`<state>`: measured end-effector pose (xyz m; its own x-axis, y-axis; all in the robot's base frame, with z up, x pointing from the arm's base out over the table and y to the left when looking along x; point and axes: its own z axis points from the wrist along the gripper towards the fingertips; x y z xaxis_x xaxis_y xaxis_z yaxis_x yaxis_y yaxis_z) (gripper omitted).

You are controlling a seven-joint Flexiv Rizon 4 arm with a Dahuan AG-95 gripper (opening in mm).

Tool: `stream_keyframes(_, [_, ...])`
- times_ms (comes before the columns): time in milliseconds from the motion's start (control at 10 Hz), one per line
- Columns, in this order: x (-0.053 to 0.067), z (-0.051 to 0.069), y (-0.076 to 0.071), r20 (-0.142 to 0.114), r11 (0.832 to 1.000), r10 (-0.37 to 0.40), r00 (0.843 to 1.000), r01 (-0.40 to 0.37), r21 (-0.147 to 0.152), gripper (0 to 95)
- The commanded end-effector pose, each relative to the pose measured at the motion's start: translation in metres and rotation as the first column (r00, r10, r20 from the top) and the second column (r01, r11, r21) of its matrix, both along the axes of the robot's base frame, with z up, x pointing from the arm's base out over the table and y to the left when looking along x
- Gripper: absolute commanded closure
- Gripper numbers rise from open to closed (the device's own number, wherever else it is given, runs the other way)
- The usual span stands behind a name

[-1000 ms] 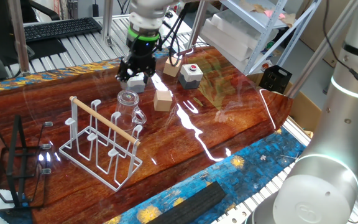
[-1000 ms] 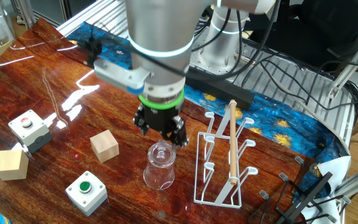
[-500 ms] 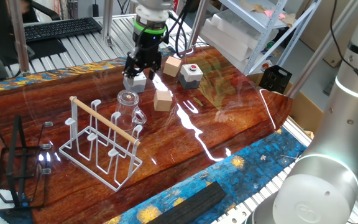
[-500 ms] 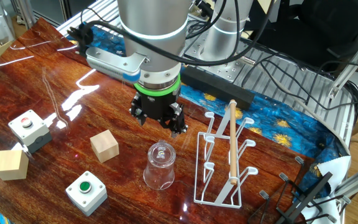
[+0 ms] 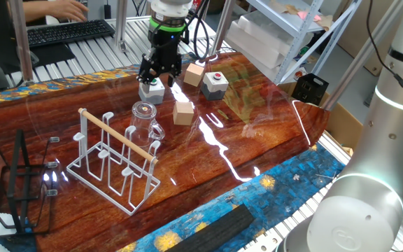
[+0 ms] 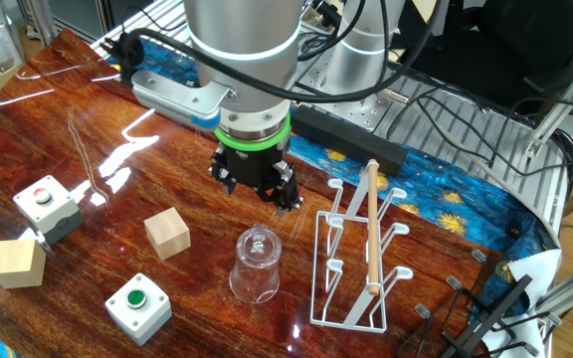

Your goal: Take the cup off the cup rack

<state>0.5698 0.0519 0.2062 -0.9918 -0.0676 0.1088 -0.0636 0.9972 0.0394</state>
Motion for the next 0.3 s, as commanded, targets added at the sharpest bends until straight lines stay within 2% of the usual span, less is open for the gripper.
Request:
stream_keyframes(100, [0.0021, 0.0005, -0.0002, -0.008, 1.000, -0.009, 1.000, 0.009, -0.005, 19.0])
stream_keyframes(300, [0.0022, 0.0013, -0.0002, -0.010, 1.000, -0.009, 1.000, 0.009, -0.011, 19.0])
